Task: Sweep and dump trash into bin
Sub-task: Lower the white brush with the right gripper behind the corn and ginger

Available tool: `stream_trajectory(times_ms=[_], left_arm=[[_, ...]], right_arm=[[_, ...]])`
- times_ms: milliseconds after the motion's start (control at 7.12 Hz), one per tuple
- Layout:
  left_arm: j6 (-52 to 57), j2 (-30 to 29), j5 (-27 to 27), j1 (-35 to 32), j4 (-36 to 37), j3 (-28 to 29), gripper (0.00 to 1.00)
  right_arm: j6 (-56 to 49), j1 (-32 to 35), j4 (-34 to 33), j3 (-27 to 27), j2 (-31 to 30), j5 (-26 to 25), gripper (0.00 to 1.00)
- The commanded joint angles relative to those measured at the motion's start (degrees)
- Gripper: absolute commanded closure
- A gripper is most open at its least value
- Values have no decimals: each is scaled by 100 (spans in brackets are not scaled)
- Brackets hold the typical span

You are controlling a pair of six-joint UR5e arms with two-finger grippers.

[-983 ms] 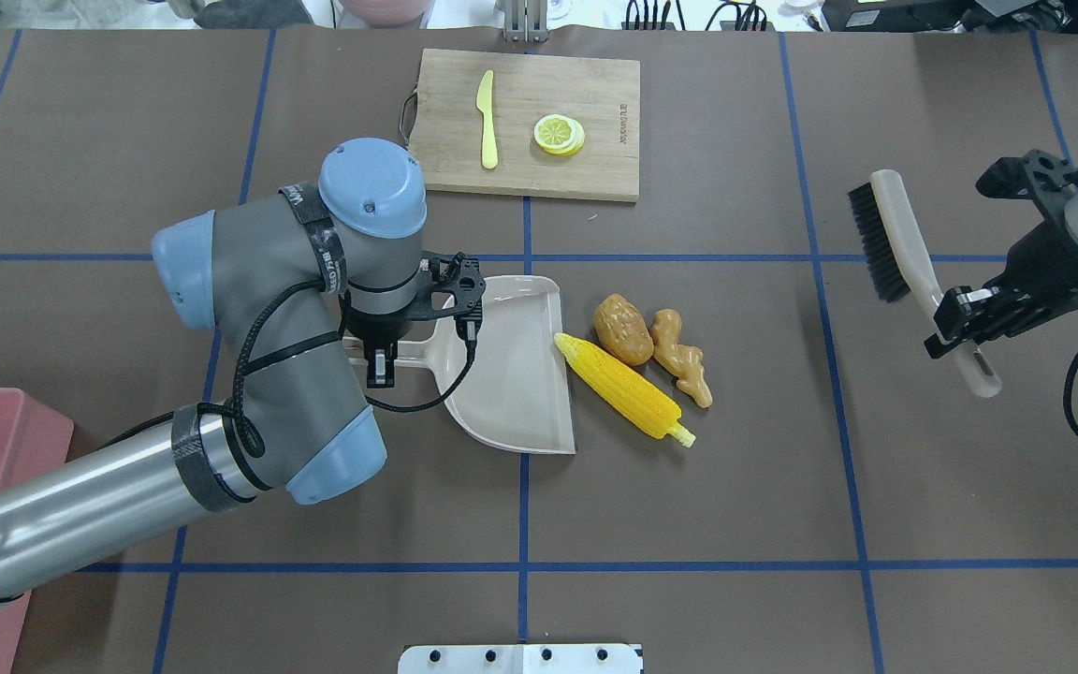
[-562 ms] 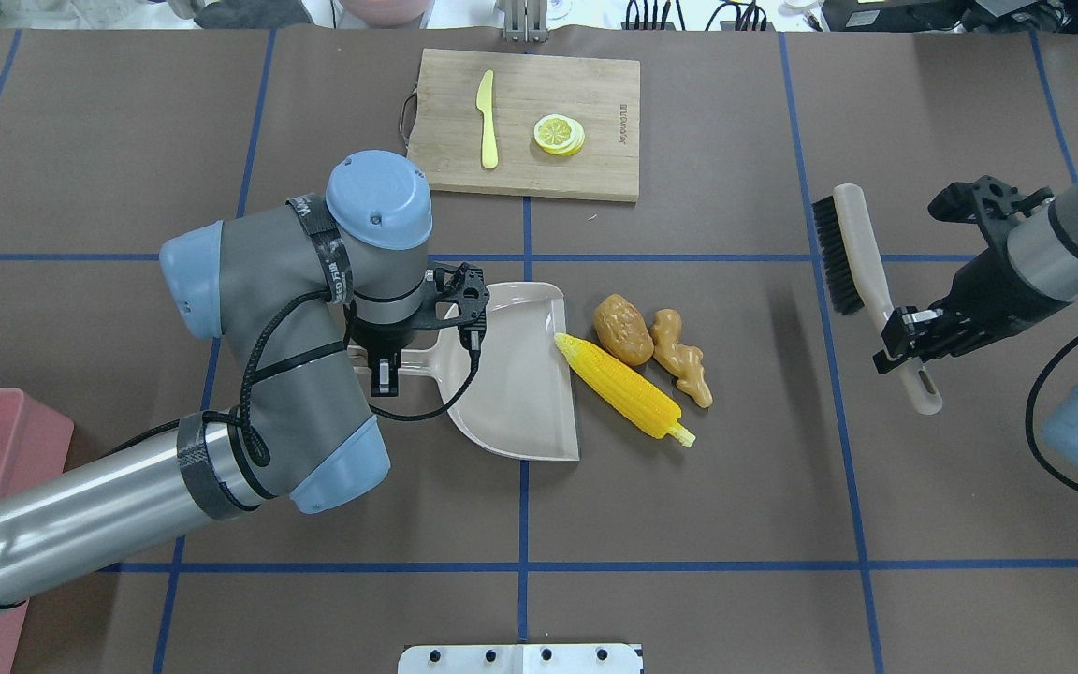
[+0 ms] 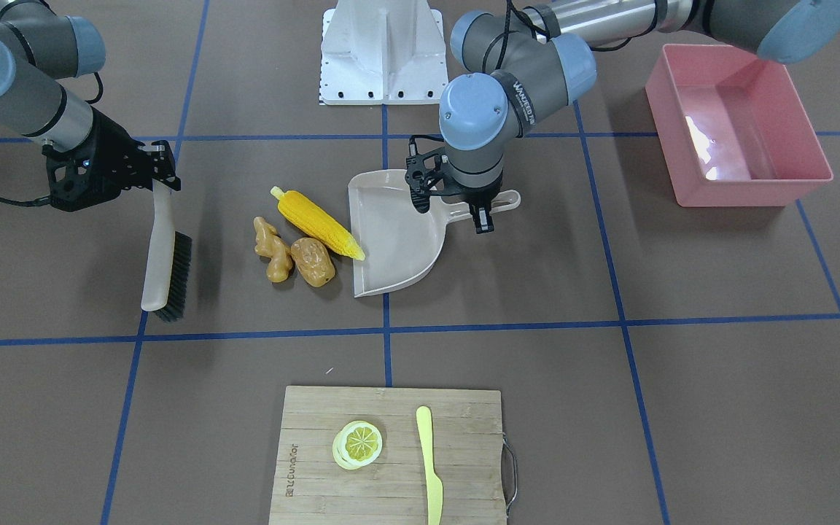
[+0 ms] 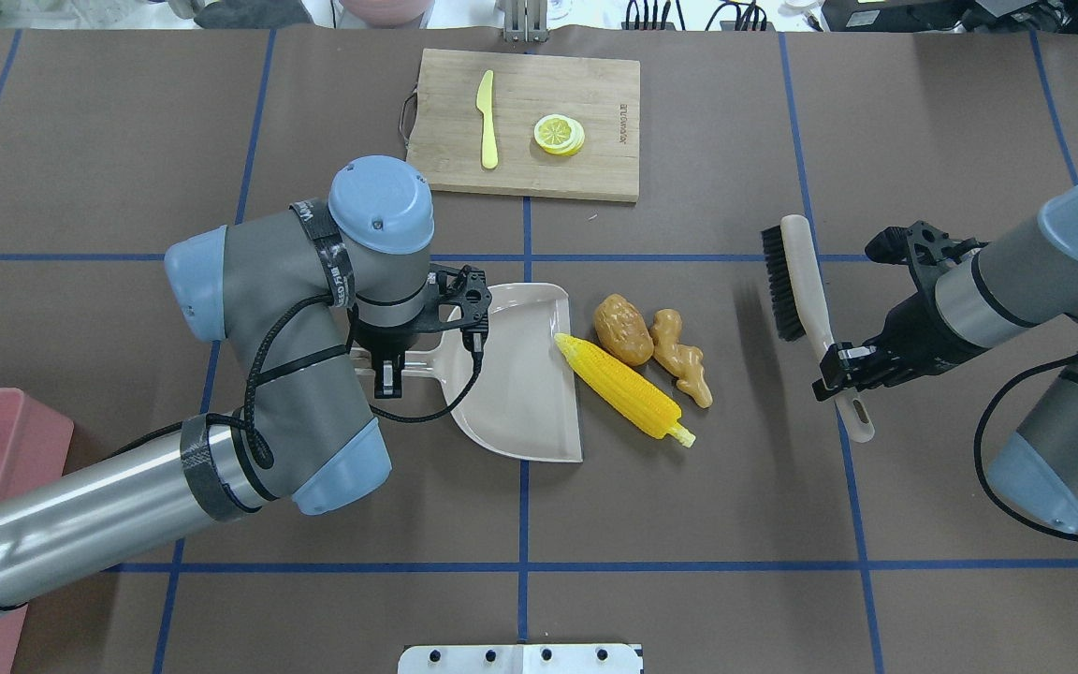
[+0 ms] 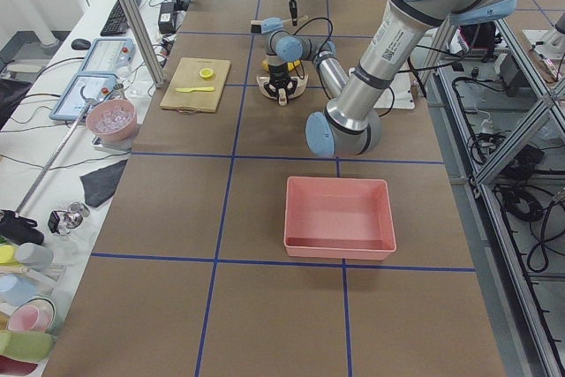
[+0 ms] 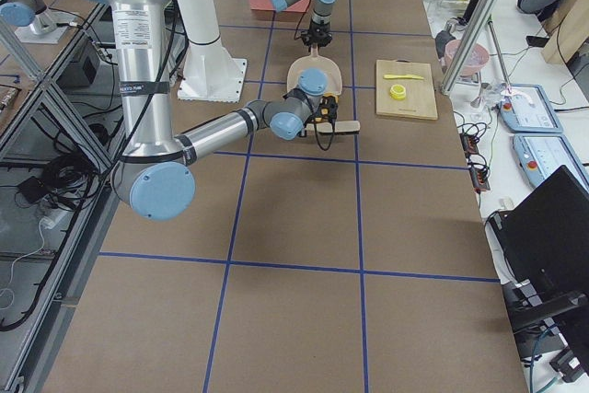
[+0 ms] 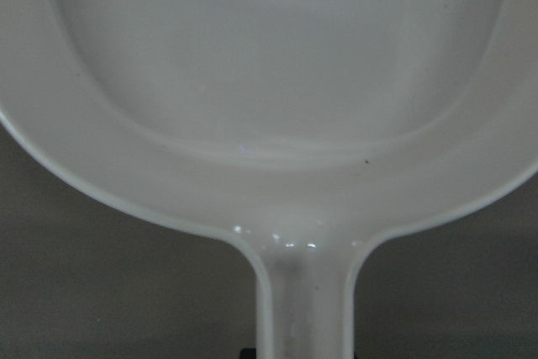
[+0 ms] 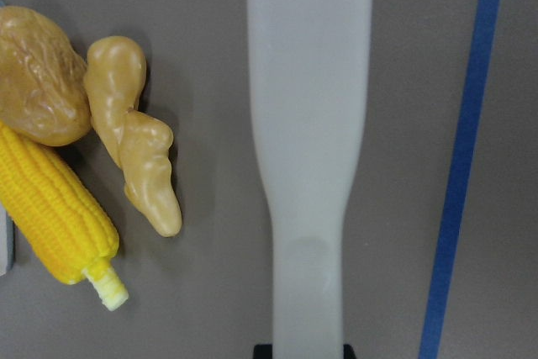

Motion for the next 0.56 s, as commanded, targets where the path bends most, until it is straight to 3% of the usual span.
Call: stream_trajectory(times_ms=[0, 281, 421], left_arm=[[-102, 0, 1, 0, -76, 23, 100], [-216, 0, 1, 0, -173, 67, 100], [-217, 0, -8, 0, -199, 76, 100]], right_arm=[[85, -130, 456, -279, 36, -5, 100], [977, -436, 1393, -586, 114, -49, 100], [1243, -482, 1485, -745, 376, -32, 100]])
